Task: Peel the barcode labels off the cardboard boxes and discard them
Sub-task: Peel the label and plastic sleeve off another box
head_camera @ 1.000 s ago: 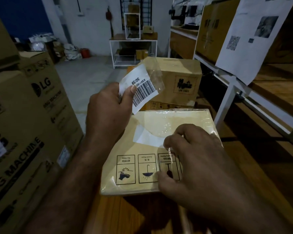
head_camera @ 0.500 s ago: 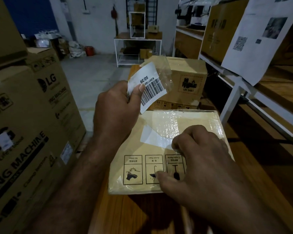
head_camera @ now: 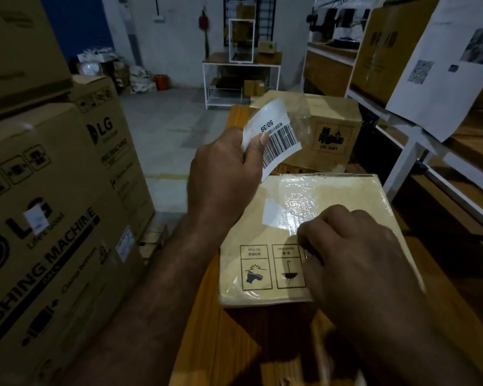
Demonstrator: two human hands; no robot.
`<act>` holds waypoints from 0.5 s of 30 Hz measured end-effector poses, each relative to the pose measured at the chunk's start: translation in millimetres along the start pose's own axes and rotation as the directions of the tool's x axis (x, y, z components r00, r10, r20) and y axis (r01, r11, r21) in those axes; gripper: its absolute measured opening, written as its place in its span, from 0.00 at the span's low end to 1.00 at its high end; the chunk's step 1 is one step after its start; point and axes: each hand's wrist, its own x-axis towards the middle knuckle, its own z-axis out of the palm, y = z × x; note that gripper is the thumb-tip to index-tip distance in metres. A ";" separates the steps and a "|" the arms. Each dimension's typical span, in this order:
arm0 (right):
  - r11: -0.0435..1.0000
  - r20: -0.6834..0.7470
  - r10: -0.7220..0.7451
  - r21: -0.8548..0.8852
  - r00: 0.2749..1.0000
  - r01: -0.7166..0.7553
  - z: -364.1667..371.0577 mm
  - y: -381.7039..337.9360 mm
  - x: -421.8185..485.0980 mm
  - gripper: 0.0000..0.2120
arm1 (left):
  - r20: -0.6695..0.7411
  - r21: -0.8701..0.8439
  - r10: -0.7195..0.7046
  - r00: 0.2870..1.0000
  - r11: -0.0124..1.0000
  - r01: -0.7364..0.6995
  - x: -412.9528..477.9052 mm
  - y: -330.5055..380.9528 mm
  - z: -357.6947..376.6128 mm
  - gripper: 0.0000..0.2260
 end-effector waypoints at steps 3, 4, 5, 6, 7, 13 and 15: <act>0.961 -0.136 -0.214 0.146 0.967 0.234 6.3 9.3 -0.9 0.07 | -0.005 0.015 0.014 1.000 1.000 -0.014 -1.1 0.2 -1.0 0.17; 0.932 -0.150 -0.268 0.207 0.951 0.296 7.0 10.6 -0.6 0.08 | -0.003 0.013 0.015 1.000 1.000 -0.015 -0.9 0.2 -0.8 0.17; 0.910 -0.150 -0.303 0.246 0.941 0.332 7.8 12.1 0.7 0.09 | 0.001 0.005 0.016 1.000 1.000 -0.016 -0.5 0.1 -0.4 0.17; 0.899 -0.138 -0.321 0.267 0.937 0.348 8.6 13.5 3.0 0.12 | 0.004 -0.003 0.017 1.000 1.000 -0.017 0.2 -0.8 0.3 0.17; 0.896 -0.122 -0.327 0.275 0.937 0.349 9.3 14.5 6.1 0.14 | 0.008 -0.011 0.017 1.000 1.000 -0.017 0.9 -1.8 0.9 0.16; 0.950 -0.087 -0.187 0.237 0.979 0.202 11.4 14.5 22.6 0.17 | 0.005 -0.014 0.026 1.000 1.000 -0.026 1.9 -4.7 2.7 0.16; 0.970 -0.112 -0.119 0.198 0.987 0.140 14.1 12.8 26.5 0.17 | 0.005 -0.025 0.019 1.000 1.000 -0.019 1.7 -5.0 3.0 0.16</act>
